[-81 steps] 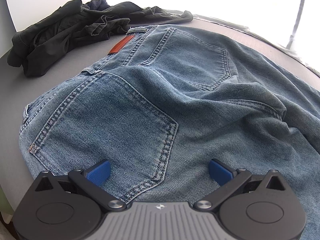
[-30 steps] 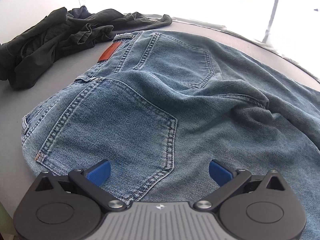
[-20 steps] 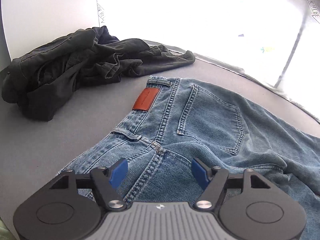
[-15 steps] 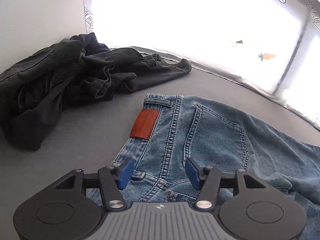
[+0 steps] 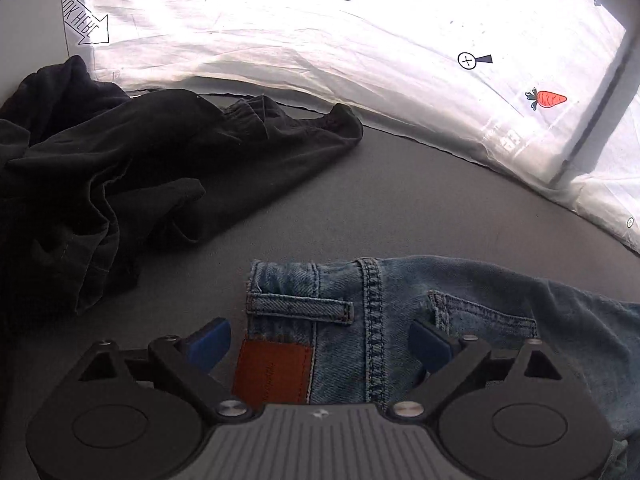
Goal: Fold clothes
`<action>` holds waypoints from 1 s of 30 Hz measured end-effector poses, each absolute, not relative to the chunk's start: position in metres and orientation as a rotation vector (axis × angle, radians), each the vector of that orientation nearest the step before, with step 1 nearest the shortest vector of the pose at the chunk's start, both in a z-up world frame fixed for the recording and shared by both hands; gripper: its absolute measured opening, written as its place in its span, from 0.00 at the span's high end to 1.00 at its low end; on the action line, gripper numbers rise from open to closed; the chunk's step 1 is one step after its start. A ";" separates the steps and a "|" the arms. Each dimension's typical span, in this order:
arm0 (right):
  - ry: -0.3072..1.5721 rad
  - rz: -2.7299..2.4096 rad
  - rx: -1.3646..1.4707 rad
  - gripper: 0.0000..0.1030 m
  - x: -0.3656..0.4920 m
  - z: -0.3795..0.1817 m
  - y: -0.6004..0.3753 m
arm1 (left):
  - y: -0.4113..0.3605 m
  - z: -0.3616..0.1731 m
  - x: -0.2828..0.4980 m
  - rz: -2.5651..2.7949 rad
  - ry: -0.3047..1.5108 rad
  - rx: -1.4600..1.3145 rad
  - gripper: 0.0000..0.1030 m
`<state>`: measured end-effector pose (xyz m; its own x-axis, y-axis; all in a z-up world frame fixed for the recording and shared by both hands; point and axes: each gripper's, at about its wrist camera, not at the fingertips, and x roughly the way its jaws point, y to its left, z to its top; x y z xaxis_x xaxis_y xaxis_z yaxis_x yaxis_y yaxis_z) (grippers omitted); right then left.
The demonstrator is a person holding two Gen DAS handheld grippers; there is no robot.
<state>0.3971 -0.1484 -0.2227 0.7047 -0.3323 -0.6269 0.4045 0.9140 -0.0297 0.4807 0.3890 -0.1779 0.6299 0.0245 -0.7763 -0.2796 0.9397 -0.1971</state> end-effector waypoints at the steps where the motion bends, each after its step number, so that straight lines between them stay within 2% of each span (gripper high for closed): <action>1: 0.674 -0.410 0.113 0.00 0.397 -0.223 -0.149 | 0.391 -0.181 0.485 0.168 0.890 -0.342 0.16; 3: 0.675 -0.412 0.114 0.00 0.397 -0.223 -0.148 | 0.392 -0.183 0.488 0.147 0.895 -0.389 0.31; 4: 0.676 -0.414 0.114 0.00 0.398 -0.223 -0.148 | 0.391 -0.182 0.487 0.132 0.884 -0.405 0.52; 5: 0.676 -0.415 0.115 0.00 0.398 -0.223 -0.147 | 0.388 -0.179 0.486 0.144 0.874 -0.399 0.66; 7: 0.677 -0.418 0.115 0.00 0.398 -0.223 -0.147 | 0.383 -0.173 0.486 0.181 0.855 -0.379 0.75; 11: 0.686 -0.429 0.120 0.00 0.399 -0.222 -0.149 | 0.384 -0.169 0.490 0.239 0.844 -0.360 0.82; 16: 0.684 -0.443 0.125 0.00 0.399 -0.222 -0.149 | 0.393 -0.168 0.498 0.303 0.844 -0.348 0.80; 21: 0.679 -0.439 0.127 0.00 0.398 -0.223 -0.150 | 0.397 -0.161 0.495 0.358 0.839 -0.358 0.64; 26: 0.684 -0.430 0.127 0.00 0.398 -0.222 -0.151 | 0.380 -0.133 0.446 0.385 0.762 -0.417 0.41; 30: 0.709 -0.382 0.128 0.00 0.399 -0.220 -0.157 | 0.339 -0.119 0.406 0.368 0.748 -0.417 0.32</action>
